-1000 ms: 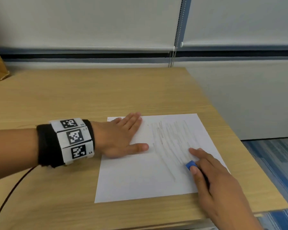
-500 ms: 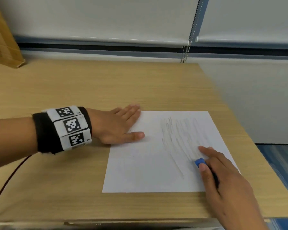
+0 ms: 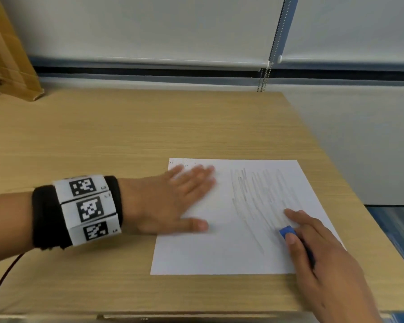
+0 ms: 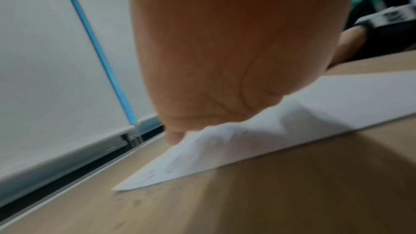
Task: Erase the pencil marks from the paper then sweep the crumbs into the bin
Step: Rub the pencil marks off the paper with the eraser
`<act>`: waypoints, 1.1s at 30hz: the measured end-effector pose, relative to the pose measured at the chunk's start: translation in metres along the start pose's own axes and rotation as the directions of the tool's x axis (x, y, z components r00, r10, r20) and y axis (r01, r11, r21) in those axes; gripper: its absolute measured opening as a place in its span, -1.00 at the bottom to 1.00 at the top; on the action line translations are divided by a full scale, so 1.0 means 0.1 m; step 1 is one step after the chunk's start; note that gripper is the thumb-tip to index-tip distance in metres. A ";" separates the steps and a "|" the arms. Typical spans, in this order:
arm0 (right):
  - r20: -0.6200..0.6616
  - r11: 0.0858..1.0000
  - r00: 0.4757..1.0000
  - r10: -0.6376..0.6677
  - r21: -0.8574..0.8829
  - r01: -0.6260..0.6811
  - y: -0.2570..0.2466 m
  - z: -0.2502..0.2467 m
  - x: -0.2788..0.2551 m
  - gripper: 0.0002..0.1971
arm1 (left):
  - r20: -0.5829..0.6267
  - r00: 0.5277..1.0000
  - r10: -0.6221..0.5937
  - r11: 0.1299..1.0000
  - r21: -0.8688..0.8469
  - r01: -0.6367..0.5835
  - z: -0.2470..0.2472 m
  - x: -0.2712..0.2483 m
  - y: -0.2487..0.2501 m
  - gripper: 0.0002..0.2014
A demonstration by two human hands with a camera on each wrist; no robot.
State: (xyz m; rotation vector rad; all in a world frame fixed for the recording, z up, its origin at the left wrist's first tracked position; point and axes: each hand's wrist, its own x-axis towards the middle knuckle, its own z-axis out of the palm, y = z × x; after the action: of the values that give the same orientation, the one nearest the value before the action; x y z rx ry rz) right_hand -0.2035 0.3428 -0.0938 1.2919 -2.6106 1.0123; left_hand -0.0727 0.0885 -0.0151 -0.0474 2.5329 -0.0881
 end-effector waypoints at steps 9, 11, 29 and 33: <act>0.063 0.995 0.995 0.076 0.055 -0.080 -0.04 -0.08 0.02 -0.62 | -0.010 0.991 -0.133 0.974 -0.184 0.129 -0.44 0.16 -0.05 -0.18; 0.075 0.989 0.993 0.091 0.111 -0.099 -0.06 -0.11 0.03 -0.61 | -0.060 0.989 -0.136 0.978 -0.168 0.124 -0.50 0.27 -0.03 -0.19; 0.404 0.946 0.894 -0.195 -0.163 0.280 -0.53 -0.57 1.24 -0.93 | 0.076 0.966 -0.249 0.949 -0.181 0.259 -0.45 0.58 -0.18 0.23; 0.561 0.835 0.799 -0.214 -0.319 0.448 -0.52 -0.15 1.61 -0.81 | 0.106 0.961 -0.254 0.934 -0.232 0.272 -0.42 0.59 -0.23 0.22</act>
State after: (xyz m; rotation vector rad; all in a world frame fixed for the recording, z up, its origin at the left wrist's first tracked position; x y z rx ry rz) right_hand -0.2738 0.2177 -0.0024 1.9914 -2.5354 -0.0053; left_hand -0.1447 0.0649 -0.0122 -0.4809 2.4350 0.1191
